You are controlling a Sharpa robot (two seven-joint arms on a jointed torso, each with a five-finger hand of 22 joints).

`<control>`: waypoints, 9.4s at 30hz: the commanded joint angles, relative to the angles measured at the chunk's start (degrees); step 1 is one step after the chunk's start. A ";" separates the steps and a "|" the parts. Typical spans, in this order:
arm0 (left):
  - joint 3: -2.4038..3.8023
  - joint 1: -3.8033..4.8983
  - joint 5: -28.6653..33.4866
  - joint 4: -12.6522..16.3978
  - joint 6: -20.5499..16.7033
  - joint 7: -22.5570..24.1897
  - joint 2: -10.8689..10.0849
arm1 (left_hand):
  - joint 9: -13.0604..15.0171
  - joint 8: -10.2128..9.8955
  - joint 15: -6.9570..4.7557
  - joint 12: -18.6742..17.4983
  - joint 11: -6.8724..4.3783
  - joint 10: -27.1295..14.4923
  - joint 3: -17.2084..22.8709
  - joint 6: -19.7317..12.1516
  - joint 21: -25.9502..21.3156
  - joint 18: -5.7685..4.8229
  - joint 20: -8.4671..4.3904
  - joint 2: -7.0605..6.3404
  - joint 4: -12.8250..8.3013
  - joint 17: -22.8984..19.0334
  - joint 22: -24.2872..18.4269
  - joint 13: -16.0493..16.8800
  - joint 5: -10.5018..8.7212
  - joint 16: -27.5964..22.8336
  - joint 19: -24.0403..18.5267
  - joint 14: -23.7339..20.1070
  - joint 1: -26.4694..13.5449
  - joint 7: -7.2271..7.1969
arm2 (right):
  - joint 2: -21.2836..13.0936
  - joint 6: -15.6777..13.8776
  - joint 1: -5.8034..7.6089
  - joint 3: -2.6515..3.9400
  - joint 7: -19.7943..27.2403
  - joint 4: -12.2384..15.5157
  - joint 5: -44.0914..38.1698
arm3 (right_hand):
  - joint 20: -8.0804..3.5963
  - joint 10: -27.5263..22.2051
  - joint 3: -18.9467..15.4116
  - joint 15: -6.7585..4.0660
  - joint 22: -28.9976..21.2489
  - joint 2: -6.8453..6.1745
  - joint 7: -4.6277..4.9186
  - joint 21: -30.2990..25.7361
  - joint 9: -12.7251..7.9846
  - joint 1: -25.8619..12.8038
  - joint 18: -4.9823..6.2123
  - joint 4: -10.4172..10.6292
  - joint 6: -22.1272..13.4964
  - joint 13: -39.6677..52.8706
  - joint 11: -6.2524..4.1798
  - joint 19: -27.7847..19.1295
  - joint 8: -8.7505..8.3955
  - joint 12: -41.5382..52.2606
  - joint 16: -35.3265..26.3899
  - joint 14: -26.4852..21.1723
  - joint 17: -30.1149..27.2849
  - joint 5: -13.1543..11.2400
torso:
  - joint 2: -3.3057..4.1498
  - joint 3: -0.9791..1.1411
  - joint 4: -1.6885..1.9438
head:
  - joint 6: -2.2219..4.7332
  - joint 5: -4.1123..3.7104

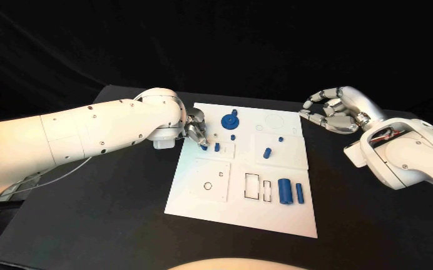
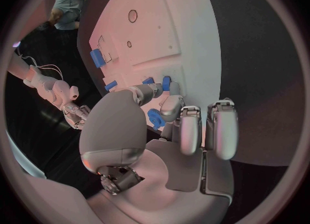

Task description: Assemble the parts on the task board

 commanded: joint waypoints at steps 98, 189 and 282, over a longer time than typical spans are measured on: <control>-0.92 -4.56 -20.48 -0.31 -32.28 32.99 2.92 | -10.41 -14.58 6.62 -33.43 8.13 -32.53 -15.08 -11.87 -37.17 7.94 5.94 -3.12 1.76 -21.48 -39.64 -38.02 -0.34 -25.55 -21.42 -15.83 17.41 5.17 | 0.11 -1.02 -0.14 -0.01 1.73 -0.49 -0.21 | -0.48 -4.73 0.02 -0.35 11.54 0.13 0.25 -4.25 0.14 -0.19 0.95 -0.02 -1.27 1.89 -0.13 2.74 -0.16 -4.49 -1.88 4.47 8.44 0.35 | 0.09 0.03 -0.08 | 1.53 -2.35; -0.94 -5.65 -28.84 -5.96 -20.75 24.07 9.09 | -14.92 -23.87 4.25 -45.09 5.83 -18.47 -8.68 3.25 -8.28 1.73 3.68 -1.36 -0.50 -9.42 -3.97 -50.25 -0.90 -9.13 -3.30 -0.57 17.90 3.67 | 0.36 -1.12 -0.24 0.01 1.86 -0.01 -0.82 | -0.51 -4.37 0.16 -0.40 11.56 0.30 0.17 -4.26 0.22 -0.10 0.93 0.00 -1.04 2.09 -0.19 2.78 -0.04 -4.39 -1.94 4.48 8.48 0.47 | -0.07 -0.03 0.13 | 0.66 -2.78; 2.88 -5.86 -22.55 -1.89 -18.01 22.02 0.84 | -14.68 -25.09 4.57 -47.95 6.14 -16.02 -8.89 4.62 -7.97 1.65 3.97 -2.10 -0.87 -10.40 -3.51 -50.98 -1.06 -9.24 -3.16 -0.76 16.33 4.05 | 0.04 -1.68 -0.25 0.01 1.87 -0.37 -1.00 | -0.53 -4.07 0.13 -0.43 11.49 0.24 0.13 -4.36 0.25 -0.12 0.96 0.00 -0.92 2.33 -0.24 2.73 0.02 -4.19 -1.98 4.47 8.41 0.47 | -0.02 0.02 0.04 | 1.15 -2.08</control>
